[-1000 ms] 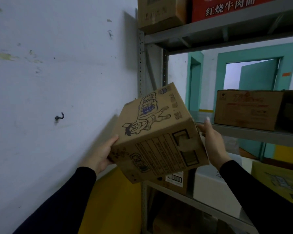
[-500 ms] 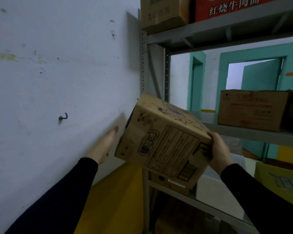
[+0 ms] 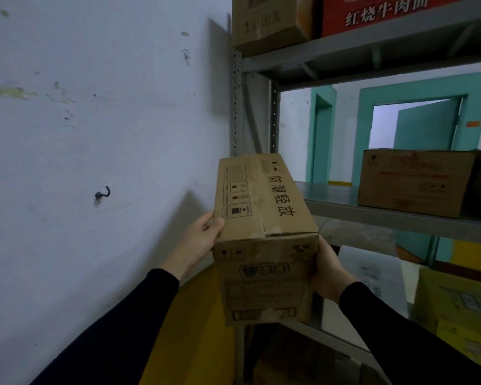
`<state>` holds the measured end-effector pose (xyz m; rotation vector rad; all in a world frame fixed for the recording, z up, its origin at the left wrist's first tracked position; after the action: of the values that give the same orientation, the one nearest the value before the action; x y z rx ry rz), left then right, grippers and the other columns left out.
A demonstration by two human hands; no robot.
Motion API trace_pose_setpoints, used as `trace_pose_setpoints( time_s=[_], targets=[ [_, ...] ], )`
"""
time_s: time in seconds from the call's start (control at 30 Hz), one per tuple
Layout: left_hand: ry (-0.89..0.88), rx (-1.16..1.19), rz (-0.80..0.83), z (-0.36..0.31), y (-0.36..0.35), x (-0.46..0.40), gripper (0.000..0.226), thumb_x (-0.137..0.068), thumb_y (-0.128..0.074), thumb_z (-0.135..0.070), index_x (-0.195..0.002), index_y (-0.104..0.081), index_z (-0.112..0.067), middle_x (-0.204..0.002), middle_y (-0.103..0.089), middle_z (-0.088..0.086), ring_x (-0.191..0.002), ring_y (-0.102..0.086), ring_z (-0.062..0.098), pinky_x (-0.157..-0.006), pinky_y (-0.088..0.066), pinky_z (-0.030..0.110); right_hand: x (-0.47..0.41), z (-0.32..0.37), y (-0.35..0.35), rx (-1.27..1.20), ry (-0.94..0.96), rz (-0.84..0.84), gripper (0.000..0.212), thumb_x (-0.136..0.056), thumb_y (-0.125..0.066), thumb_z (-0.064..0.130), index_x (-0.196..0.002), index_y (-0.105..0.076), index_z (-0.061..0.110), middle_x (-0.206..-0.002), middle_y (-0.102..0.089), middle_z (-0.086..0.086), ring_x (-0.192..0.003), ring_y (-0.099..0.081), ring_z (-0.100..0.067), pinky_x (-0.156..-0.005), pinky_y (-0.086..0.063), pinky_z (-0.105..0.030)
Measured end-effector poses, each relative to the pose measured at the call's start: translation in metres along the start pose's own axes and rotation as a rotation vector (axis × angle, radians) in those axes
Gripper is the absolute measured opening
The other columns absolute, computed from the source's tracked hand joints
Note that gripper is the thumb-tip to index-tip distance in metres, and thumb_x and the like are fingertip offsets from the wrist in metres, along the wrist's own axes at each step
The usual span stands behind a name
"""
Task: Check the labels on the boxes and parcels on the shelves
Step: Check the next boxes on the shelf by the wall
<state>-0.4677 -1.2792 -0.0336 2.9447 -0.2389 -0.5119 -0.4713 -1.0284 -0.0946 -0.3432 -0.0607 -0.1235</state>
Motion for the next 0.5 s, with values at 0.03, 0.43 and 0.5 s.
trace_pose_setpoints(
  time_s=[0.03,0.43,0.5],
  targets=[
    [-0.033,-0.015,0.016,-0.001,0.001,-0.001,0.031,-0.103,-0.048,-0.031,-0.133,-0.055,-0.033,-0.121,-0.07,-0.009,-0.105,-0.068,0.006,-0.084,-0.056,0.021,-0.003,-0.005,0.001,0.0,0.011,-0.007,0.048,-0.104,-0.035,0.052,-0.125,-0.068,0.023,-0.107,-0.077,-0.011,-0.105,-0.068,-0.035,-0.078,-0.055,-0.045],
    [-0.006,0.074,0.036,0.002,-0.004,-0.003,0.029,-0.104,-0.047,-0.033,-0.129,-0.051,-0.046,-0.117,-0.071,-0.011,-0.097,-0.07,0.002,-0.067,-0.053,0.013,-0.011,-0.013,0.002,-0.046,0.046,-0.028,0.047,-0.105,-0.035,0.046,-0.125,-0.067,0.017,-0.1,-0.077,-0.012,-0.103,-0.067,-0.036,-0.081,-0.054,-0.046],
    [0.011,0.147,0.065,0.001,-0.013,-0.002,0.035,-0.1,-0.054,-0.036,-0.132,-0.05,-0.048,-0.118,-0.071,-0.012,-0.097,-0.07,0.005,-0.065,-0.056,0.017,-0.011,-0.01,0.003,-0.065,0.058,-0.029,0.046,-0.105,-0.037,0.047,-0.124,-0.068,0.019,-0.1,-0.077,-0.01,-0.103,-0.067,-0.034,-0.078,-0.054,-0.044]
  ],
)
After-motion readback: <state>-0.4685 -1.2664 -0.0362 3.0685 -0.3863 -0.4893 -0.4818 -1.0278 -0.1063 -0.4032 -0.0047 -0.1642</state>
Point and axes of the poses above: each hand's wrist, its own x-axis away from the middle knuckle, its own y-axis out of the back of the hand, z = x × y, the point moved 5 cm from there along -x, towards the middle knuckle
